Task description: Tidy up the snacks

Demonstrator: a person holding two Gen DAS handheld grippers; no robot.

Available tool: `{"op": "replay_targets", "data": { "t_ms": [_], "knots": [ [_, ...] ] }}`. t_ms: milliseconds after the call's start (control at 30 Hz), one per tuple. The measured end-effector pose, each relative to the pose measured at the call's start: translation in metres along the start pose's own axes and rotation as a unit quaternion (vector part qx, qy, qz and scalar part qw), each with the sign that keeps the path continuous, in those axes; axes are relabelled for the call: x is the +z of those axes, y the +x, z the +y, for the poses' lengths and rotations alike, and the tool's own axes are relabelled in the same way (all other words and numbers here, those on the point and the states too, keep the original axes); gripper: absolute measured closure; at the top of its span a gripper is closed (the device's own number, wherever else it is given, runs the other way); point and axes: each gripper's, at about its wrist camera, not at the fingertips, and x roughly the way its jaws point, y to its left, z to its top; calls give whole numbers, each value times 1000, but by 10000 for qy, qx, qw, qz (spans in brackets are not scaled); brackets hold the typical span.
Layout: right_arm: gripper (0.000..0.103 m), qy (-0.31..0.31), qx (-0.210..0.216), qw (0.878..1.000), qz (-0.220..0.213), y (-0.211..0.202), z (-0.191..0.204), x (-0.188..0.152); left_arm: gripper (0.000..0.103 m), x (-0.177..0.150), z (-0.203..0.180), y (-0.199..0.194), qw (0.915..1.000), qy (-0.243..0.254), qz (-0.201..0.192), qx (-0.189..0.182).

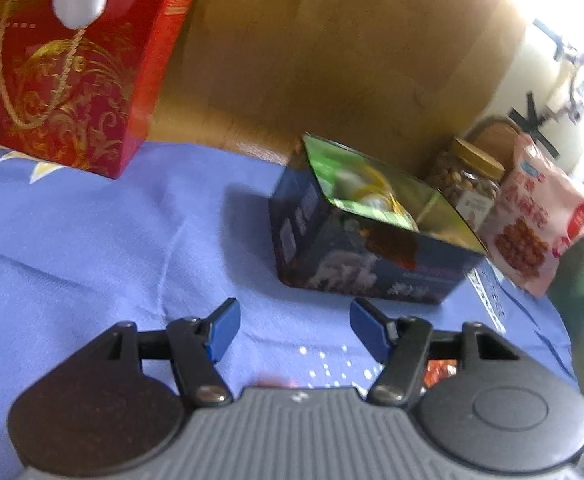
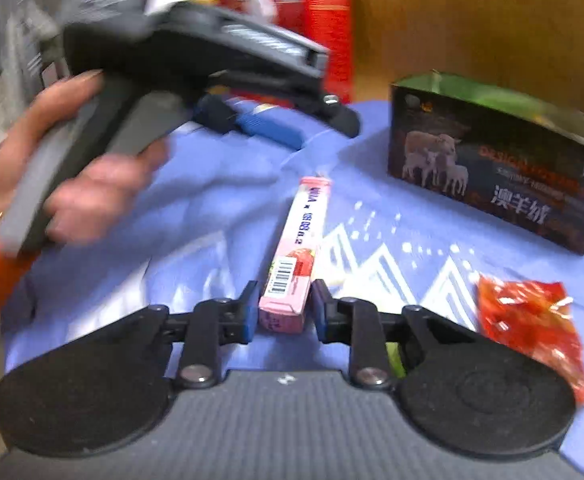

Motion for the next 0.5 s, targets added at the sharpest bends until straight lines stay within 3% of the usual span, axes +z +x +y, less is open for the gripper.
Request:
{"op": "replay_targets", "data": {
  "t_ms": [67, 167, 433, 500],
  "knots": [
    [74, -312, -94, 9994, 99, -14, 3, -12, 41, -6, -5, 3, 9999, 113, 81, -53],
    [66, -121, -639, 9978, -103, -35, -4, -27, 41, -15, -11, 8, 9995, 205, 212, -145],
    [66, 627, -676, 9942, -553, -48, 0, -45, 41, -42, -8, -15, 9995, 126, 200, -197],
    [66, 741, -669, 9932, -602, -48, -1, -50, 47, -51, -6, -16, 9992, 95, 315, -220]
  ]
}}
